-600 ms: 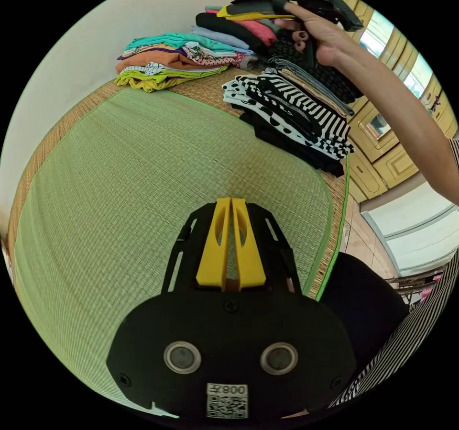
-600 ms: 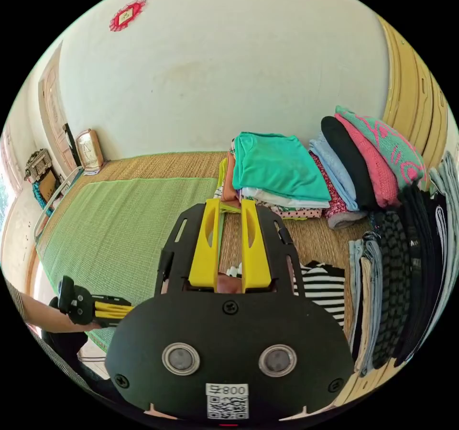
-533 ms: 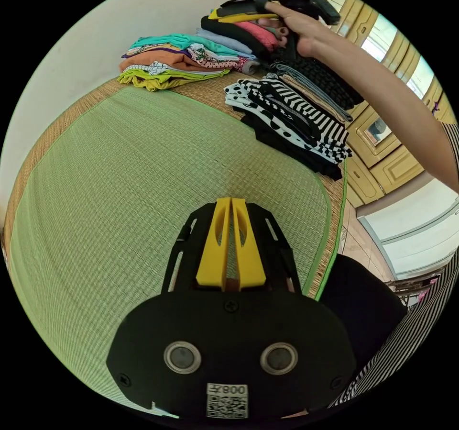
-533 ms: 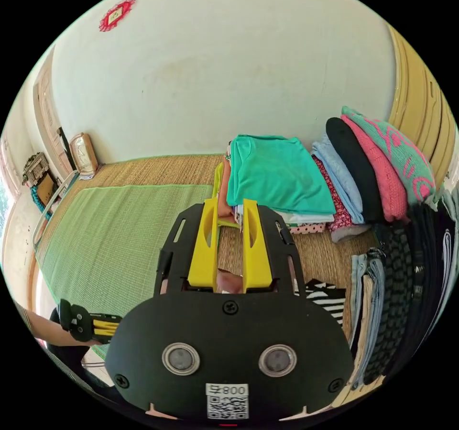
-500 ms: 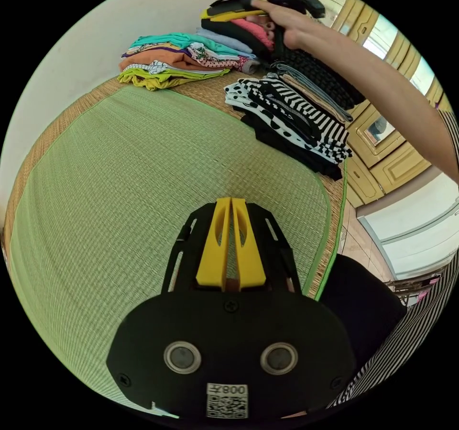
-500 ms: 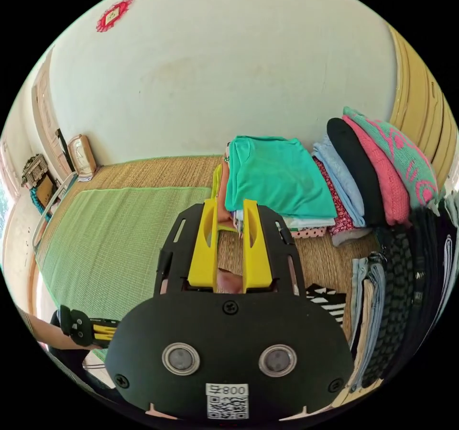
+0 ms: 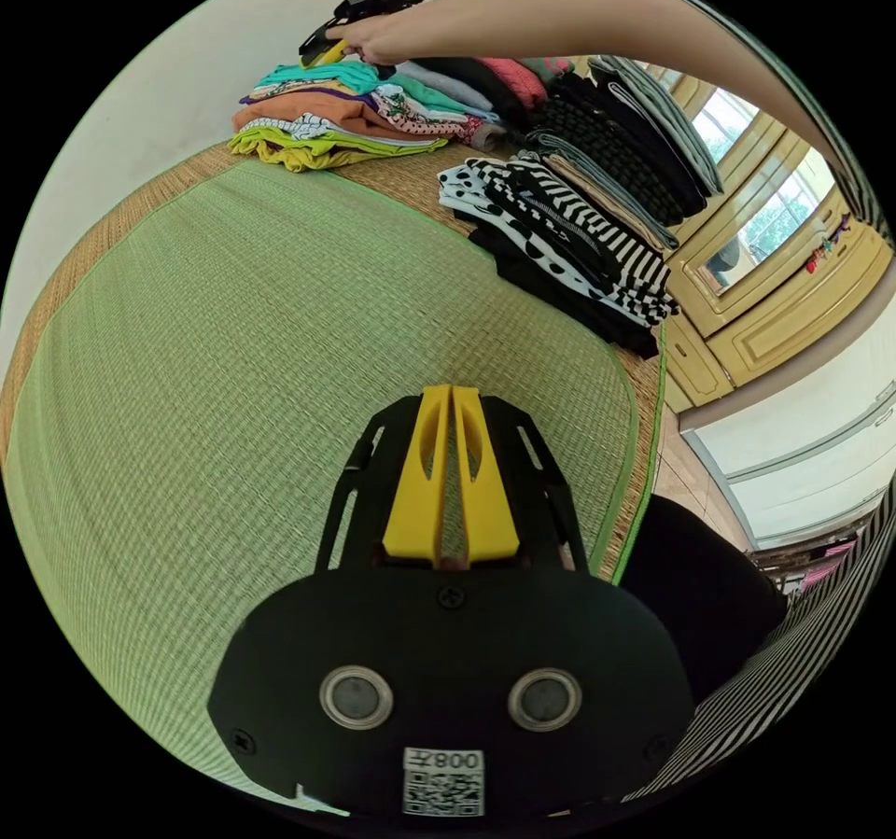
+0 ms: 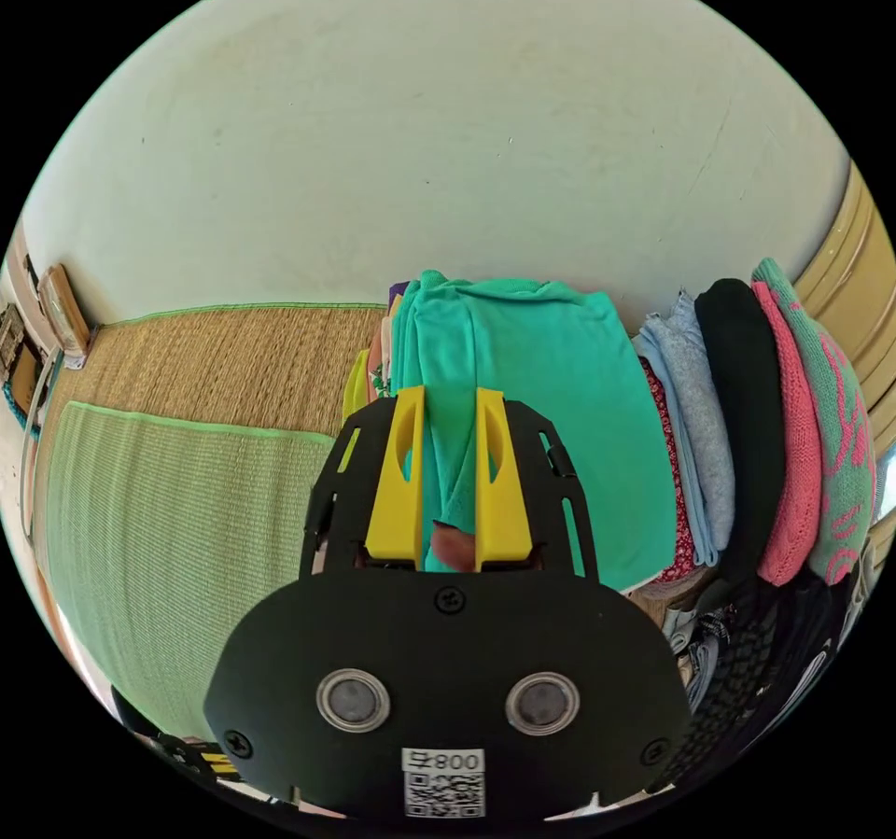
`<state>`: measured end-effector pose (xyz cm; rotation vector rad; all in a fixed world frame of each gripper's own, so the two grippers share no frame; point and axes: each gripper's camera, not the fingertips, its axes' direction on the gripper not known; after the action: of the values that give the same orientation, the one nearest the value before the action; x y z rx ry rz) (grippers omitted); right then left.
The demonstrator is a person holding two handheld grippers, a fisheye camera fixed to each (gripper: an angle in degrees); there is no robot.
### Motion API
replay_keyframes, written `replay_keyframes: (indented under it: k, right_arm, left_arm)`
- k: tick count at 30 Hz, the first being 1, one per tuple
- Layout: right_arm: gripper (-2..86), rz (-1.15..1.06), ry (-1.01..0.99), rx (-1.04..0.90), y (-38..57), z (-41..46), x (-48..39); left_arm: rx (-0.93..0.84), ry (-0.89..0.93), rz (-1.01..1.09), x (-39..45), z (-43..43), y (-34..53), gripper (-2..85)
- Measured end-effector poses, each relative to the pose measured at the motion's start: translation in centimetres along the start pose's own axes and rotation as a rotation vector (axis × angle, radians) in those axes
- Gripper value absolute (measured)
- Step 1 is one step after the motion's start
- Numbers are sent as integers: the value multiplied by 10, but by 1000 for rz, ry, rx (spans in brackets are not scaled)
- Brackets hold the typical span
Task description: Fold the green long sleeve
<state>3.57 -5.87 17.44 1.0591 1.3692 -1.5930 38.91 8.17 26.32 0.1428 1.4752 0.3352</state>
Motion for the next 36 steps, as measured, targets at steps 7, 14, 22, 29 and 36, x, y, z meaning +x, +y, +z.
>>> replay_keyframes:
  k: [7,14,22,29,36]
  right_arm:
    - [15,82,-95,46,18,-13,0]
    - [5,151,-218,139,53,-75,2]
    - [3,32,-563,337,155,-241,-32]
    - [2,-108,-699,471,220,-389,-76]
    - [1,-203,-838,590,285,-529,-116]
  left_arm:
    - [2,-40,18,18,-33,13,3]
    - [3,15,-9,22,-73,29,2]
    - [79,328,-206,5,-145,72,4]
    - [289,312,-342,9,-287,165,9]
    - [595,208,-425,32,-451,282,45]
